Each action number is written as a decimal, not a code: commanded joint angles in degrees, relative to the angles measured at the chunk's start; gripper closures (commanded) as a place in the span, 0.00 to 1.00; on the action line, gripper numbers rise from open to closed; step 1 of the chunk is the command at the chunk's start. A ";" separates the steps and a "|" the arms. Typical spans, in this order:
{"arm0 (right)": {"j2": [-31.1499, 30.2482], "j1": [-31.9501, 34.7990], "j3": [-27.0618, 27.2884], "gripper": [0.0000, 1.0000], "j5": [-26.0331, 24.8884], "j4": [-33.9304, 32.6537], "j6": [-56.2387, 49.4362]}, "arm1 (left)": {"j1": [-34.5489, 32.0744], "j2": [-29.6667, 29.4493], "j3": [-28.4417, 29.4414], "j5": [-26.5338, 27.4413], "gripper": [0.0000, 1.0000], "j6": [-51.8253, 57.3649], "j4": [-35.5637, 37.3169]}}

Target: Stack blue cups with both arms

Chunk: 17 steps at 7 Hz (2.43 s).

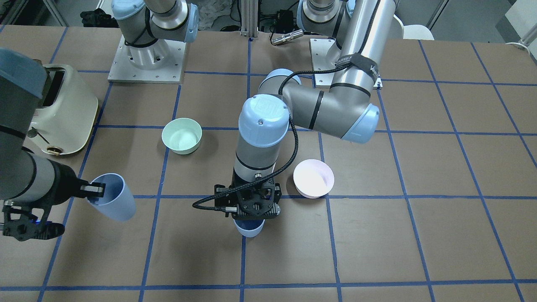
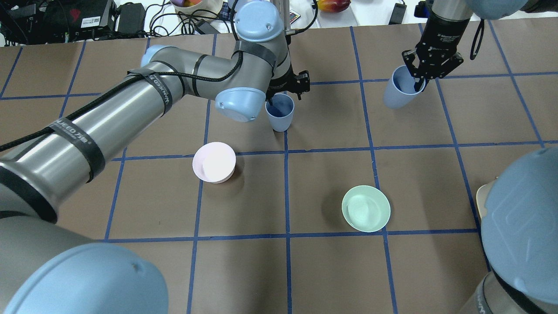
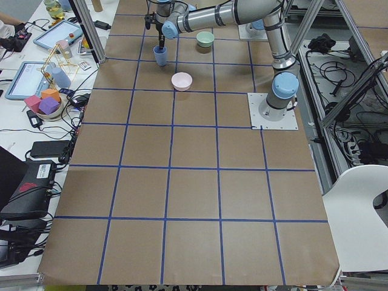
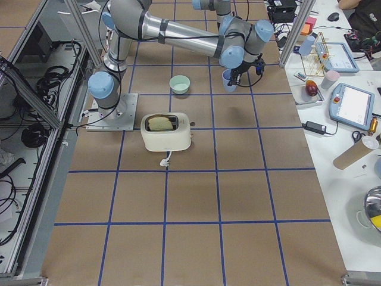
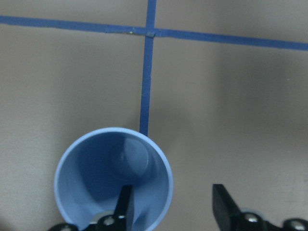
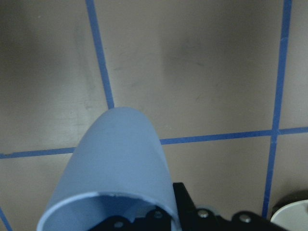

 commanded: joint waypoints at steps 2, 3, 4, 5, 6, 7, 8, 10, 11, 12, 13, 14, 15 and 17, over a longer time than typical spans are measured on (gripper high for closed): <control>-0.71 9.77 -0.32 1.00 4.27 0.61 14.74 | 4.77 11.09 -0.29 0.02 0.00 6.46 -18.70; -0.62 12.42 -1.63 1.00 6.81 0.61 21.06 | 6.27 15.05 -0.72 0.37 0.00 10.23 -24.69; -0.27 14.53 -3.56 1.00 7.27 0.61 23.91 | 7.50 18.92 -0.99 0.55 0.00 18.10 -29.54; -0.18 15.77 -4.80 1.00 7.36 0.52 27.76 | 9.60 22.61 -1.25 1.51 0.00 21.14 -34.98; 0.69 16.48 -5.59 1.00 9.80 0.35 31.11 | 13.11 25.00 -2.56 2.04 0.00 25.52 -37.12; 2.44 17.18 -7.51 1.00 10.00 0.34 32.62 | 14.27 27.46 -5.10 1.96 0.00 25.74 -36.88; 4.63 18.84 -9.97 1.00 10.26 0.26 36.99 | 14.37 29.92 -8.17 2.13 0.00 25.57 -36.19; 7.72 20.79 -13.06 1.00 10.35 0.26 40.27 | 15.16 31.70 -10.91 2.22 0.00 24.61 -30.50; 8.17 20.88 -13.07 1.00 10.35 0.08 40.89 | 15.34 31.88 -10.92 2.31 0.00 24.25 -30.03; 9.39 20.88 -13.07 1.00 10.35 0.08 40.99 | 15.34 31.79 -10.84 2.31 0.00 24.25 -29.94; 9.66 20.97 -12.98 1.00 10.35 0.08 40.99 | 15.34 31.88 -10.75 2.31 0.00 24.16 -29.94; 9.93 21.14 -12.89 1.00 10.35 0.08 41.07 | 15.34 31.88 -10.57 2.40 0.00 24.07 -30.03; 10.10 21.14 -12.89 0.84 10.35 -0.01 41.08 | 15.34 31.88 -10.31 4.75 0.00 22.51 -30.20; 10.63 21.14 -12.98 0.20 12.79 -0.97 41.08 | 15.43 31.79 -10.22 5.30 0.00 20.82 -30.38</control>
